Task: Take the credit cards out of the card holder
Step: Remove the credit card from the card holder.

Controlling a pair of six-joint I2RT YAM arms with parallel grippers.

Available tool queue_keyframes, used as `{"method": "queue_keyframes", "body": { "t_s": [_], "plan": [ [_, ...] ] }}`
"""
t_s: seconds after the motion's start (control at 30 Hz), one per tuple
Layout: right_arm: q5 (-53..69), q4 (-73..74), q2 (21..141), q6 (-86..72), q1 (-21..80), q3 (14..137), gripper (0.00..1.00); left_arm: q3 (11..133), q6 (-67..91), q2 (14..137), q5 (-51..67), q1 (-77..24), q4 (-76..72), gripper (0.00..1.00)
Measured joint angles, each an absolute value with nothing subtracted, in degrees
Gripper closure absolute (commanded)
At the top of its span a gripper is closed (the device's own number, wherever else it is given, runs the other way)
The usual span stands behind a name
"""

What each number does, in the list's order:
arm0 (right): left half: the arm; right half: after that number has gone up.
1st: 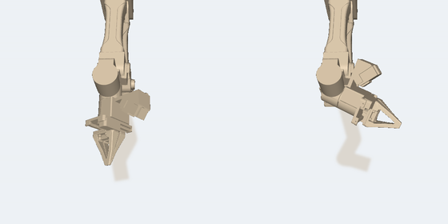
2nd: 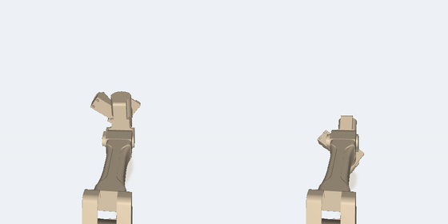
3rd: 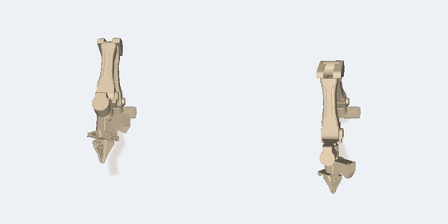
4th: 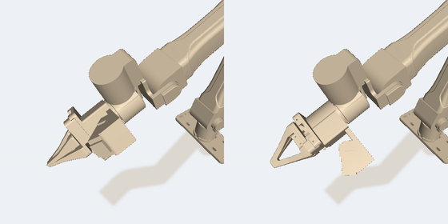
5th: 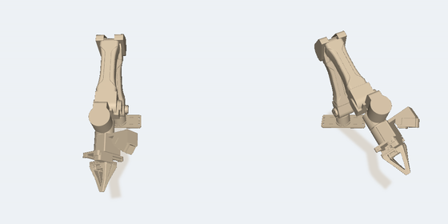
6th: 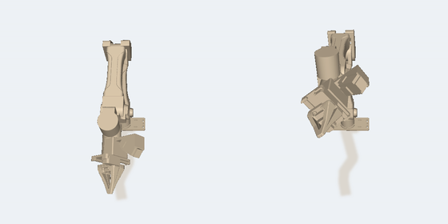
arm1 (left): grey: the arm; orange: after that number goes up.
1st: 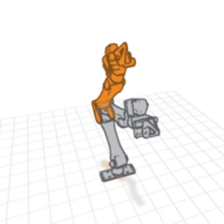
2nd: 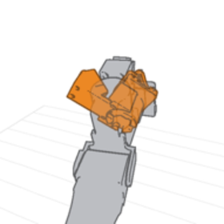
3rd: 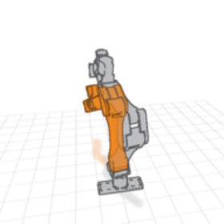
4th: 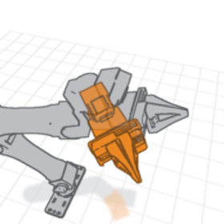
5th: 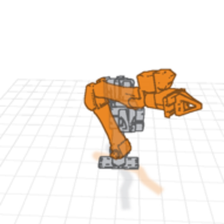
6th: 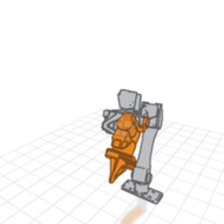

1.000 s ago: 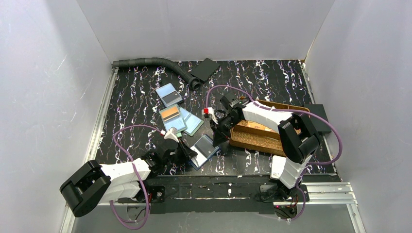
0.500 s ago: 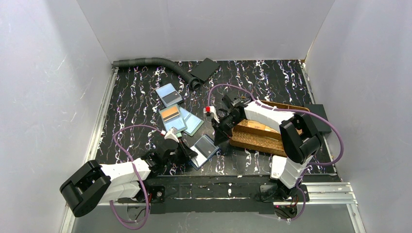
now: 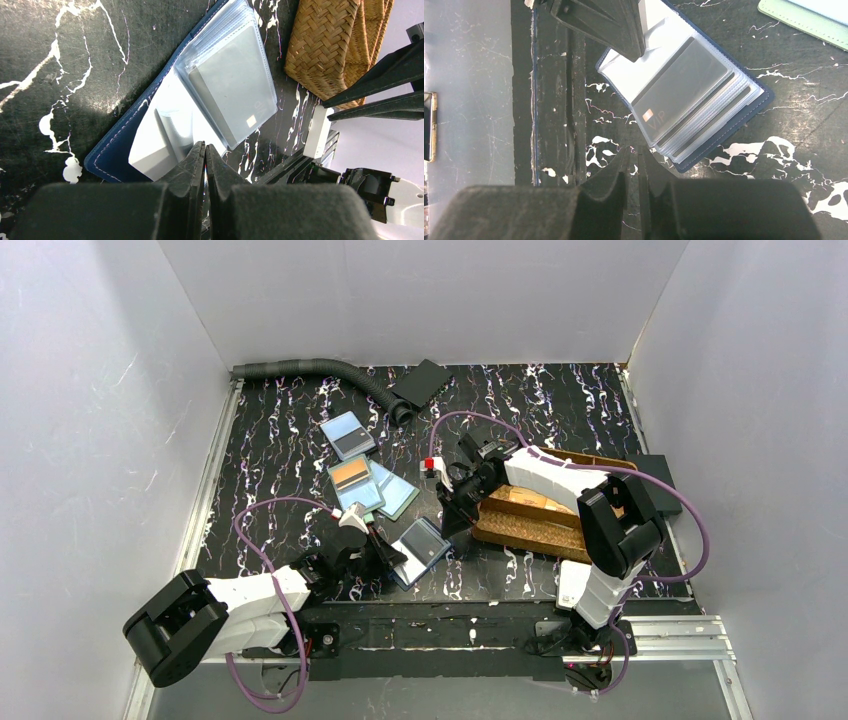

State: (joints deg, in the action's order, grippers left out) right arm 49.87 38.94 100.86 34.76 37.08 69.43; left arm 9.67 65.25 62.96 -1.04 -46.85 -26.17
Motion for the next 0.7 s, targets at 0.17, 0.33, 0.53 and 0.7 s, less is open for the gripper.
{"method": "queue_keyframes", "body": {
  "t_s": [0.17, 0.33, 0.53, 0.7],
  "plan": [
    [49.9, 38.9, 100.9, 34.8, 37.1, 69.4, 0.8, 9.7, 65.3, 63.0, -1.0, -46.9, -26.2, 0.97],
    [49.9, 38.9, 100.8, 34.8, 37.1, 69.4, 0.8, 9.7, 65.4, 62.9, -1.0, -46.9, -26.2, 0.97],
    [49.9, 39.0, 100.8, 34.8, 36.9, 69.1, 0.8, 9.7, 65.5, 62.9, -1.0, -46.9, -26.2, 0.97],
    [49.9, 39.0, 100.8, 34.8, 36.8, 68.8, 0.8, 9.7, 65.6, 62.9, -1.0, -46.9, -26.2, 0.97]
  ]
}}
